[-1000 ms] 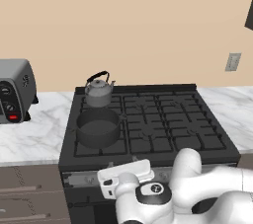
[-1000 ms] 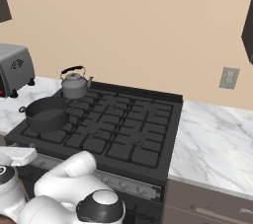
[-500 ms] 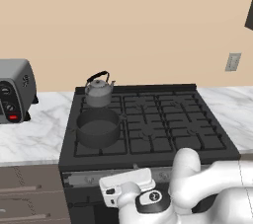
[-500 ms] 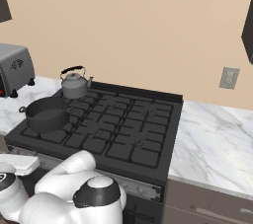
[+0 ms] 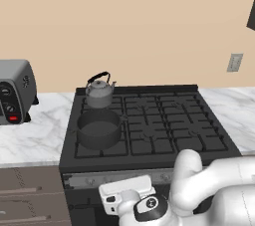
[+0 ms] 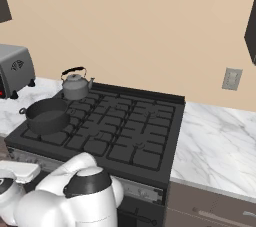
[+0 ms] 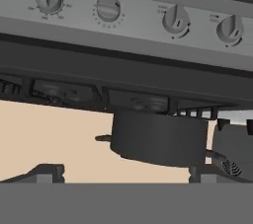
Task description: Pick the kettle from the cabinet and place it on a stove burner. Then pick the pot from the counter and place it on another stove burner. Finally, turn both burners on.
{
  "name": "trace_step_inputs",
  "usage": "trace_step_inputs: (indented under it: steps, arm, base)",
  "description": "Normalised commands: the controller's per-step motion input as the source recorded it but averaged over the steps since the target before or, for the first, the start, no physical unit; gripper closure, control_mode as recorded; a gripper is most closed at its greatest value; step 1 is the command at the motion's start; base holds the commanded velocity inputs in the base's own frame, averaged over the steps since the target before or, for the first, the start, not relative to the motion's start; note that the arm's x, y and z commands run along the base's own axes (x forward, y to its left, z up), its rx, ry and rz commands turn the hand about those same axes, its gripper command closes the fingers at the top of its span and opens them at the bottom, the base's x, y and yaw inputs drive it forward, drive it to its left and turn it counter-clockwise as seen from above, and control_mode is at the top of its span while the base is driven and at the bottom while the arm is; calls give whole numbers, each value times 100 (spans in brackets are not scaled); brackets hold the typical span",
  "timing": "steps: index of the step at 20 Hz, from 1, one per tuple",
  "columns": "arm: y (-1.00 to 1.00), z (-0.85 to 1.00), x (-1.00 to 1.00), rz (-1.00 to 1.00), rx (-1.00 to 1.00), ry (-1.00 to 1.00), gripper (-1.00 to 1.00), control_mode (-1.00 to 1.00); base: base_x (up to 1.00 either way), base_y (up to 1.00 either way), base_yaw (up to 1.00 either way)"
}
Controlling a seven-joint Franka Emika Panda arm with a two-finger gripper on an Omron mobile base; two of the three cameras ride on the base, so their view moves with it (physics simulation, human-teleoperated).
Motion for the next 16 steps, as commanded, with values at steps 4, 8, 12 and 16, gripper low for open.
trace_step_inputs:
  steps: [4, 8, 12, 16]
  arm:
    - [18, -22, 0, -2, 3, 0, -100, -100]
    - [17, -10, 0, -2, 2, 1, -100, -100]
    - [0, -9, 1, 0, 1, 1, -100, -100]
    - [2, -17, 10, 0, 0, 0, -100, -100]
  base:
    - [0, 0, 0]
    - [0, 0, 0]
    - [0, 0, 0]
    - [0, 0, 0]
